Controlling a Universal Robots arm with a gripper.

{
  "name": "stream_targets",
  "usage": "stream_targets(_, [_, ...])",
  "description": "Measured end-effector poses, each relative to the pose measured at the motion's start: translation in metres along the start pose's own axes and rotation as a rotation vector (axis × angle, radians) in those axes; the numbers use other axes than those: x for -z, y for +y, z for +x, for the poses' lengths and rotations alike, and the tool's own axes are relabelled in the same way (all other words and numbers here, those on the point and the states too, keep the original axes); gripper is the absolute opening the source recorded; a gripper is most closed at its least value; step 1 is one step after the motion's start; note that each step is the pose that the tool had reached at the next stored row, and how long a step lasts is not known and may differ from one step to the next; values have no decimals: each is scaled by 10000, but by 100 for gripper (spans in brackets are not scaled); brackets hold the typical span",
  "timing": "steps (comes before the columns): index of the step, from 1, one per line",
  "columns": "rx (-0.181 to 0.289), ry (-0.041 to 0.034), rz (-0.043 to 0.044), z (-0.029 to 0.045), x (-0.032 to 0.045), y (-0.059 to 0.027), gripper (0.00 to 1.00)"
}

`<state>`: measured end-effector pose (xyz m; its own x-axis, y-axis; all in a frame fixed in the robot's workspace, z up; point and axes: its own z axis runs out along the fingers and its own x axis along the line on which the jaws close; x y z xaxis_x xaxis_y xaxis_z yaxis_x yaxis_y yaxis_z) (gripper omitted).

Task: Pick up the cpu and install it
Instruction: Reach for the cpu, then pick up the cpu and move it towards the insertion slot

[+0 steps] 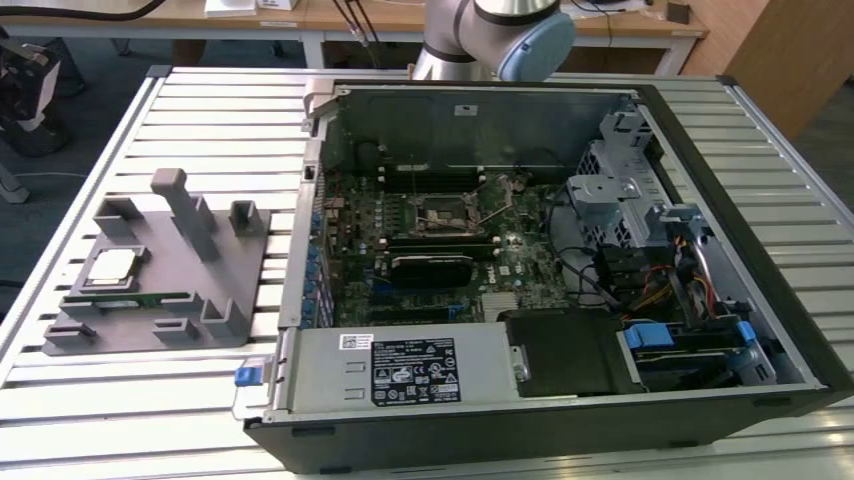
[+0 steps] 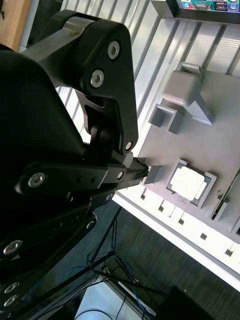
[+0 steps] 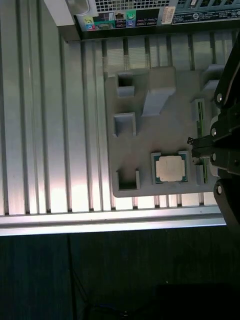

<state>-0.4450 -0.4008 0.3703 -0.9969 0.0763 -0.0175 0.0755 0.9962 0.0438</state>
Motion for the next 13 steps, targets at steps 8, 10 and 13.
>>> stream_targets(8, [0,-1,0,38,-11,-4,11])
stream_targets(10, [1,1,2,39,-12,-4,11])
stream_targets(13, [0,0,4,39,-16,-4,11])
